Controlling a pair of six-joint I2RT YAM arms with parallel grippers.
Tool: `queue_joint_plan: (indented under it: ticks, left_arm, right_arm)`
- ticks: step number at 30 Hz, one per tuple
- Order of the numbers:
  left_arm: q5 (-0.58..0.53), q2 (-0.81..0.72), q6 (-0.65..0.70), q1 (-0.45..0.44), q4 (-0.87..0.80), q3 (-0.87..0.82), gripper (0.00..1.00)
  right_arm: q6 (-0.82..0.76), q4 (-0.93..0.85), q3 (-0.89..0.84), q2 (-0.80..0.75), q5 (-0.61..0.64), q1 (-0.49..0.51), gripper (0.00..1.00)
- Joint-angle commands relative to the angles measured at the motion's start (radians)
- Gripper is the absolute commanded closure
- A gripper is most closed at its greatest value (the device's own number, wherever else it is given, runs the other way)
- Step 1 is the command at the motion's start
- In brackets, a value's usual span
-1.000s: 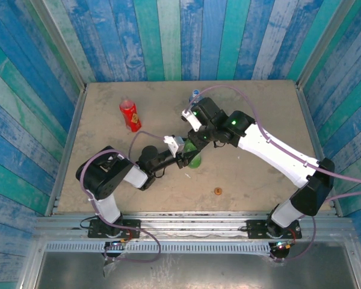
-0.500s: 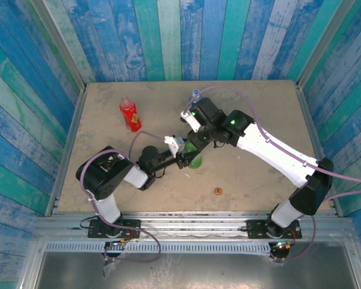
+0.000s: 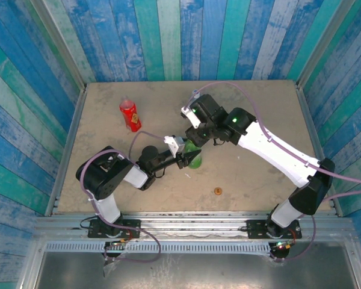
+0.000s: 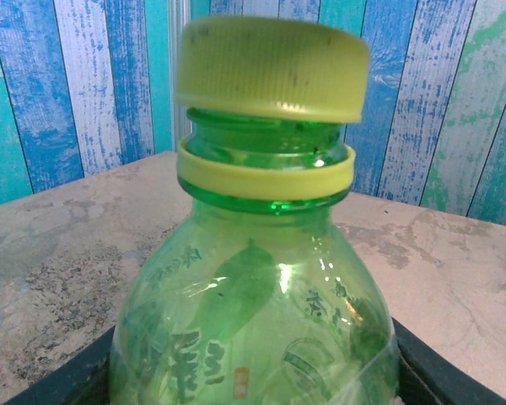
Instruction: Screw on the bottle caps
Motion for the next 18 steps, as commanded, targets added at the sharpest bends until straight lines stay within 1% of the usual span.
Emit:
queue_joint_plan:
  ticks: [1, 7, 12, 18]
  left_arm:
    - [0.005, 0.031, 0.012, -0.003, -0.088, -0.015, 0.41]
    - [0.007, 0.033, 0.012, -0.003, -0.086, -0.014, 0.41]
    - [0.011, 0.032, 0.013, -0.003, -0.085, -0.017, 0.41]
    - [0.01, 0.031, 0.017, -0.003, -0.087, -0.017, 0.41]
  right_arm:
    - [0.039, -0.024, 0.015, 0.018, 0.003, 0.006, 0.46]
    - [0.09, -0.026, -0.01, 0.009, -0.013, -0.016, 0.57]
    - [0.091, -0.027, -0.01, 0.014, -0.032, -0.019, 0.6]
    - [0.09, -0.036, -0.016, 0.022, -0.017, -0.026, 0.66]
